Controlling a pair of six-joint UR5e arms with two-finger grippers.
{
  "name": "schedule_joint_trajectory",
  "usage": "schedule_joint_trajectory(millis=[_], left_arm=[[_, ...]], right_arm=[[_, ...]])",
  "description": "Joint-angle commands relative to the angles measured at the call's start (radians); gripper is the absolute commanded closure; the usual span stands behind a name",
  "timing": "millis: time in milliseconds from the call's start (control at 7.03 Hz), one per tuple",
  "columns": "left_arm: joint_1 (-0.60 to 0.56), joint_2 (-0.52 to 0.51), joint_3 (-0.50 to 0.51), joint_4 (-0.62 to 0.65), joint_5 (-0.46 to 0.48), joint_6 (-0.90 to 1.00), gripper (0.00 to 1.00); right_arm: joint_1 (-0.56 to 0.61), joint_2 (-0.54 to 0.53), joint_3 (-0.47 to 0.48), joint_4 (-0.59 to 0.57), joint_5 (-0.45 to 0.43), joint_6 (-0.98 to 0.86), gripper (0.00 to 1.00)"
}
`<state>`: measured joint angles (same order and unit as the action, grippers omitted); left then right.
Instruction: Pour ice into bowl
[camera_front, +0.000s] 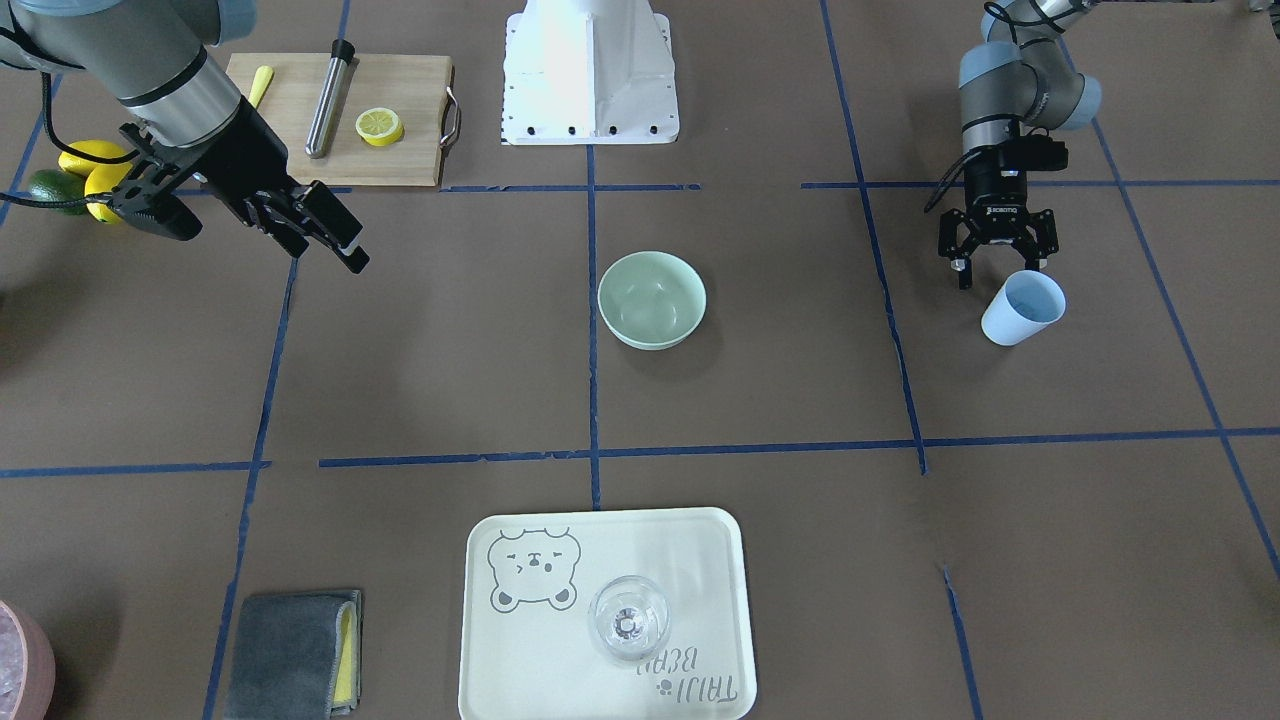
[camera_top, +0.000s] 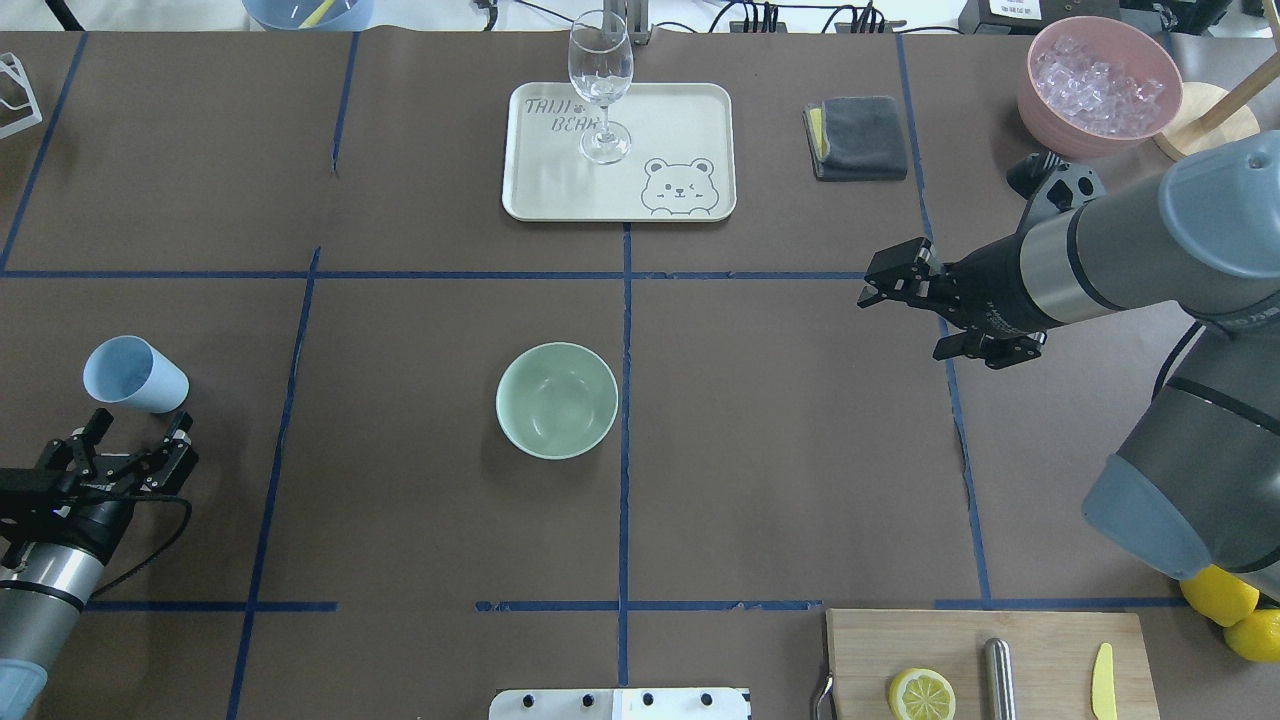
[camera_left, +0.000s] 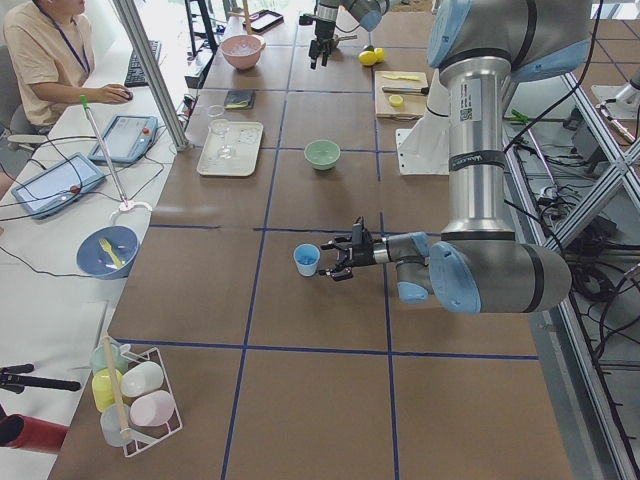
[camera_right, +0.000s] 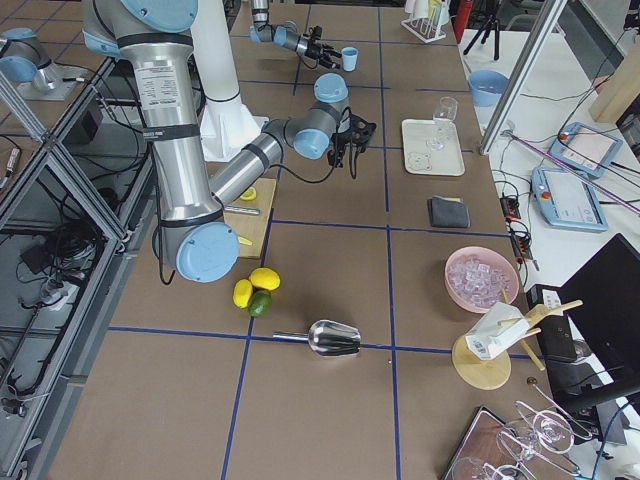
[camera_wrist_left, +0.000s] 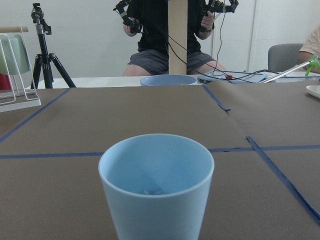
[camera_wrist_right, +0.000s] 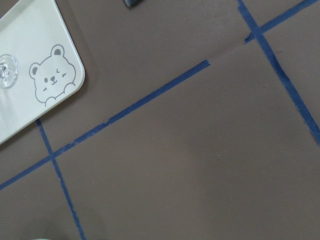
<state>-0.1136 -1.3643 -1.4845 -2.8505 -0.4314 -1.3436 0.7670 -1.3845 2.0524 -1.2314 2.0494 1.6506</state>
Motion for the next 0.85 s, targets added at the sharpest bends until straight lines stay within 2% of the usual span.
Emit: schedule_joint_trajectory(millis=[0,142,711], left_arm=[[-0.052,-0.018,0.038,0.006,-0.003,-0.009,0.01],[-0.067,-0.047,0.074,0.005,-0.003,-0.011,0.01],[-0.129,-0.097,0.090,0.011,-0.006,-0.006,0.01]], right_arm=[[0.000,-0.001,0.000,0.000,0.000,0.000,0.00],[0.000,-0.001,0.000,0.000,0.000,0.000,0.00],[0.000,-0.001,0.002,0.000,0.000,0.000,0.00]])
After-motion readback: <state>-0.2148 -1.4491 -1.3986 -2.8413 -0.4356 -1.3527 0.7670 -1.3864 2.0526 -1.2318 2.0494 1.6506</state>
